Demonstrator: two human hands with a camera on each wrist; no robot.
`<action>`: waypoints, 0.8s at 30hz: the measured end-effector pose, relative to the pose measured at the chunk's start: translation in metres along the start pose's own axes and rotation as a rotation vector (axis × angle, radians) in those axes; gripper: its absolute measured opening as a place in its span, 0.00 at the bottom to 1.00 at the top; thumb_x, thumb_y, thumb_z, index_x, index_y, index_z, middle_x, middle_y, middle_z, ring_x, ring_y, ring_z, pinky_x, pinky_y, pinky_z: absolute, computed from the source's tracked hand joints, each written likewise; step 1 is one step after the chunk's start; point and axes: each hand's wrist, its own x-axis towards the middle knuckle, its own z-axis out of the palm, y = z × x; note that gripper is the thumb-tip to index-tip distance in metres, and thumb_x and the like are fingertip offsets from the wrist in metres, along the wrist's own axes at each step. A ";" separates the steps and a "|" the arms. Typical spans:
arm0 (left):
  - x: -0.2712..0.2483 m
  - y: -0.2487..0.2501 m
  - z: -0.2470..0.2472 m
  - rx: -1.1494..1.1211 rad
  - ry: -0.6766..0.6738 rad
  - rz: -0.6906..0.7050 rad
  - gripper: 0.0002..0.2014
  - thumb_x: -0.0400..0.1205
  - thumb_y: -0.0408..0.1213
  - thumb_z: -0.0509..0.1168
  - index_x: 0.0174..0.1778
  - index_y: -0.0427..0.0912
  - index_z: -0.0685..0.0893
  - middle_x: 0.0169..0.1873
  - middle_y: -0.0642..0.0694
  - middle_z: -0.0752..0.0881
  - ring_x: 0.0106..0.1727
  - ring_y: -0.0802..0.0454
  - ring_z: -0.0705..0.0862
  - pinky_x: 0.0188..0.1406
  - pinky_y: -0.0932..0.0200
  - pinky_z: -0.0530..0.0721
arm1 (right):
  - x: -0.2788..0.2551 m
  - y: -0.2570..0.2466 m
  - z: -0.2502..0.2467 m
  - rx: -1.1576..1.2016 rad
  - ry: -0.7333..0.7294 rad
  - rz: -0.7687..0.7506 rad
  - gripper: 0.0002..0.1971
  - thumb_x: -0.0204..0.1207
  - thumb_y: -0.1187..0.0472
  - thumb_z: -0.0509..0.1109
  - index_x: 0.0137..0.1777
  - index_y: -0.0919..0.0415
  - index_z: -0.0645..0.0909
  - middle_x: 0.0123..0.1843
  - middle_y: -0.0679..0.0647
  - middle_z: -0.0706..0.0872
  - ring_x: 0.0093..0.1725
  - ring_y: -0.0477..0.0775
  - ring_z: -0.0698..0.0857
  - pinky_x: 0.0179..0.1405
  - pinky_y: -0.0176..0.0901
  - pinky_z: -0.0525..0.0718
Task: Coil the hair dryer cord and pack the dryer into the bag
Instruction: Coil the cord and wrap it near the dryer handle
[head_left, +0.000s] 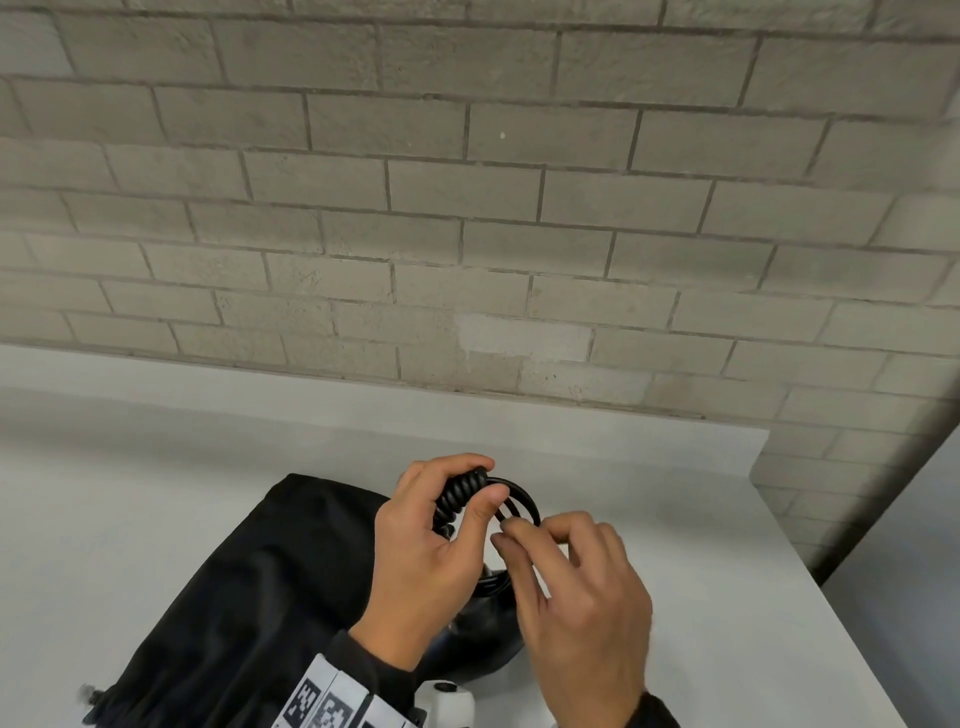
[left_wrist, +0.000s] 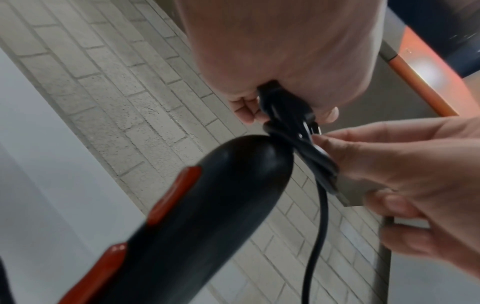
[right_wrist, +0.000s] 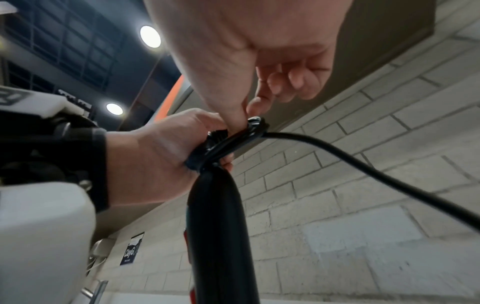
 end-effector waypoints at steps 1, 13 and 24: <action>0.000 0.001 0.000 -0.010 0.003 -0.010 0.12 0.78 0.52 0.69 0.54 0.54 0.87 0.46 0.53 0.89 0.48 0.52 0.89 0.47 0.66 0.84 | 0.000 -0.002 -0.001 -0.010 -0.009 0.018 0.04 0.73 0.53 0.75 0.44 0.50 0.89 0.36 0.48 0.82 0.30 0.53 0.74 0.20 0.41 0.70; 0.004 0.009 -0.001 -0.233 -0.025 -0.133 0.09 0.74 0.39 0.77 0.47 0.42 0.90 0.42 0.52 0.92 0.43 0.56 0.90 0.45 0.69 0.85 | 0.006 -0.015 -0.008 0.111 -0.171 0.247 0.12 0.75 0.43 0.65 0.51 0.39 0.88 0.39 0.40 0.83 0.26 0.44 0.77 0.17 0.32 0.66; 0.003 0.003 0.002 -0.084 0.014 -0.025 0.12 0.75 0.50 0.74 0.50 0.49 0.88 0.41 0.55 0.90 0.42 0.59 0.89 0.42 0.73 0.82 | 0.023 -0.010 -0.022 0.684 -0.557 0.659 0.15 0.79 0.45 0.66 0.34 0.48 0.85 0.47 0.44 0.77 0.39 0.42 0.81 0.44 0.33 0.80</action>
